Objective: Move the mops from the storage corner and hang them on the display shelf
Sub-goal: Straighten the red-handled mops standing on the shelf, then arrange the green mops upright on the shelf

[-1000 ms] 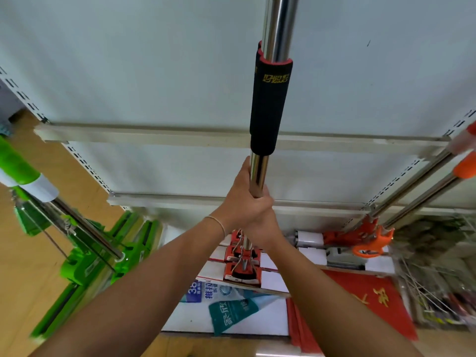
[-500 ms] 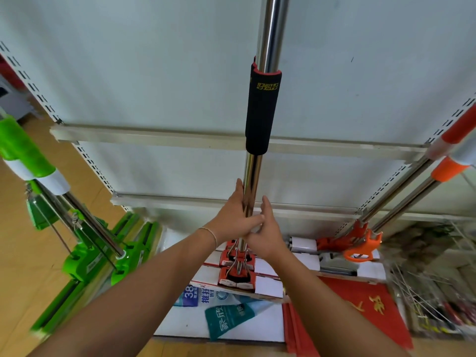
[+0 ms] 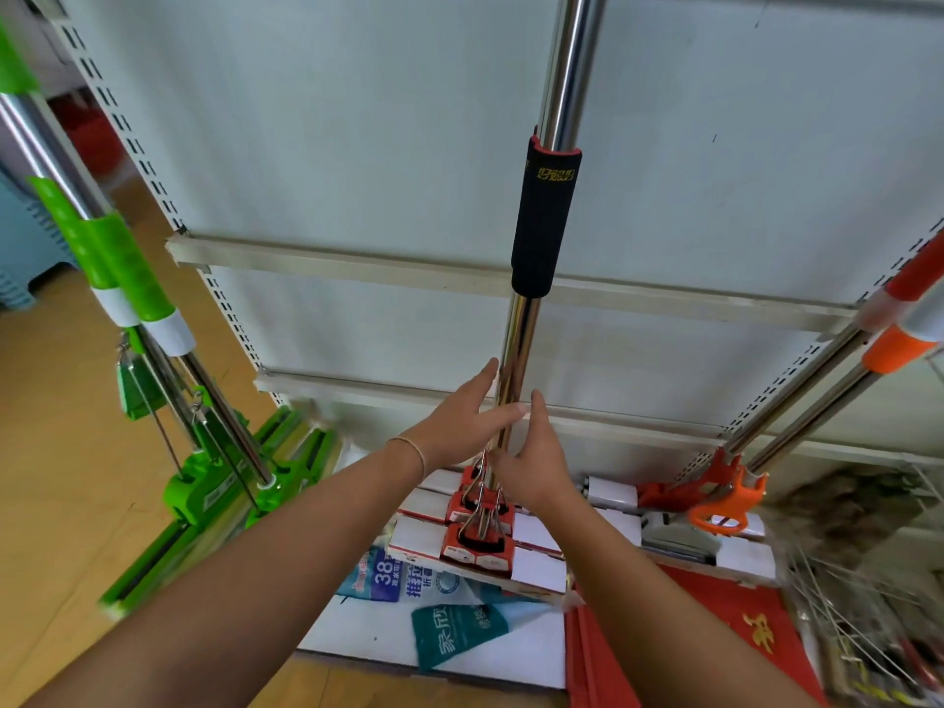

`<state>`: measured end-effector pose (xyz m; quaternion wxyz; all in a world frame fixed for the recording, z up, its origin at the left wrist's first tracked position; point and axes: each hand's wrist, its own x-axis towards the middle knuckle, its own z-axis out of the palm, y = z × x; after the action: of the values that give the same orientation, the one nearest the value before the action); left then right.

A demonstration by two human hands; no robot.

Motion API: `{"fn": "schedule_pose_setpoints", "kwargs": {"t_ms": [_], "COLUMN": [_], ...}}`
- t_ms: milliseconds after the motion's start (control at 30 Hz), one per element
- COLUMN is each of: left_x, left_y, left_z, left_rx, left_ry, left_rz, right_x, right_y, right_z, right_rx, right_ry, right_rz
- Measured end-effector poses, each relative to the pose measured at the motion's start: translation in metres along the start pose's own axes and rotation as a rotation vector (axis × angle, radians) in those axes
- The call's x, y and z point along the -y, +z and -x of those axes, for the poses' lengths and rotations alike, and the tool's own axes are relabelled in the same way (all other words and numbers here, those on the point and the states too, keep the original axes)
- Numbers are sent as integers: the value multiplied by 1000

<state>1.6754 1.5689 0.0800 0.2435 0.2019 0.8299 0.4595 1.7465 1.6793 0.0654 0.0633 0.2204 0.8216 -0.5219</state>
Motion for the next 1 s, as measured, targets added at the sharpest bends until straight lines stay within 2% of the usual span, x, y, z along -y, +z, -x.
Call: {"fn": "schedule_pose_setpoints", "kwargs": {"t_ms": [200,467,833,1000], "left_x": [9,28,80,97], "left_y": [-6,-45,-154,-193], "left_z": [26,66,158,195], "left_rx": [-30,-75,-209,-360], "left_ry": [-30,-15,64,136], "left_rz": [16,12,-20,-108], "right_x": [6,30,110,127], "right_y": [4,43,173,212], "right_z": [26,41,91,103], "right_rx": [-80,-99,-124,-103], "right_ry": [70,4,-103,-131], "right_rz": [179,306,236,207]}}
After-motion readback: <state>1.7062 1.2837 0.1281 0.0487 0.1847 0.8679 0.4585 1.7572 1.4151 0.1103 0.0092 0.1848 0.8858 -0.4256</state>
